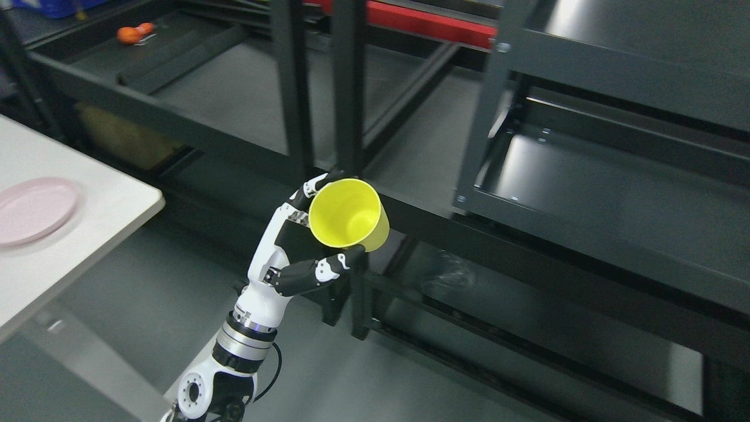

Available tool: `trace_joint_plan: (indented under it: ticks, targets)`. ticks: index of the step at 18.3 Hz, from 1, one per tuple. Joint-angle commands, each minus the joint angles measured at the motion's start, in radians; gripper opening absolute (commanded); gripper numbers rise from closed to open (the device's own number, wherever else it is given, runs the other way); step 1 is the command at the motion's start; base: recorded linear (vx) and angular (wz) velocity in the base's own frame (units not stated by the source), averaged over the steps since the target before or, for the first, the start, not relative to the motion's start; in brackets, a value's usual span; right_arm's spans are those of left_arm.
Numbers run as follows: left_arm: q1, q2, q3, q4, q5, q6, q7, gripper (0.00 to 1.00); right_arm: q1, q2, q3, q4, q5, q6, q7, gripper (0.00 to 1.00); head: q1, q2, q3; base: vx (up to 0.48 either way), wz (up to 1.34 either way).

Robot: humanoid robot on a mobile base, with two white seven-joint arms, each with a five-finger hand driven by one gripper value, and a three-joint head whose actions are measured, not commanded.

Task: Place yellow IKEA cup on middle right shelf
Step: 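Carry the cup up toward the shelf above with the left hand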

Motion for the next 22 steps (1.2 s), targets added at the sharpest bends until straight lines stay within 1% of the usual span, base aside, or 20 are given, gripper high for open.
trace_joint_plan:
  ticks: [1,6,9,11,15,18,21,22]
  targets:
    - [-0.042,0.017,-0.18,-0.006,0.0,-0.001,-0.001,0.01,0.013,-0.017,0.017,0.0,-0.025,0.0,-0.001,0.99,0.0,0.0,0.0,-0.172,-1.19]
    - [-0.124,0.017,-0.223,-0.005,0.01,0.0,0.002,0.01,0.013,-0.017,0.018,0.0,-0.025,0.0,-0.001,0.99,0.0,0.0,0.0,-0.15,-0.9]
    - [-0.241,0.017,-0.236,-0.005,0.052,0.026,0.011,0.01,0.013,-0.017,0.017,0.0,-0.025,0.0,-0.001,0.99,0.0,0.0,0.0,-0.074,-0.43]
    - [-0.287,0.017,-0.237,-0.005,0.055,0.055,0.011,0.01,0.013,-0.017,0.017,0.0,-0.025,0.0,-0.001,0.99,0.0,0.0,0.0,-0.008,-0.17]
    - [-0.373,0.017,-0.243,-0.005,0.108,0.074,0.013,0.01,0.013,-0.017,0.017,0.0,-0.025,0.0,-0.001,0.99,0.0,0.0,0.0,0.059,0.02]
    - [-0.417,0.017,-0.256,-0.005,0.116,0.1,0.016,0.01,0.013,-0.017,0.017,0.0,-0.025,0.0,-0.001,0.99,0.0,0.0,0.0,0.073,0.05]
    - [-0.483,0.017,-0.308,-0.005,0.153,0.118,0.085,0.01,0.013,-0.017,0.017,0.0,-0.025,0.0,-0.001,0.99,0.0,0.0,0.0,0.059,-0.11]
    - [-0.524,0.017,-0.315,-0.003,0.18,0.133,0.141,0.0,0.013,-0.017,0.017,0.0,-0.025,0.0,-0.001,0.99,0.0,0.0,0.0,0.063,-0.19]
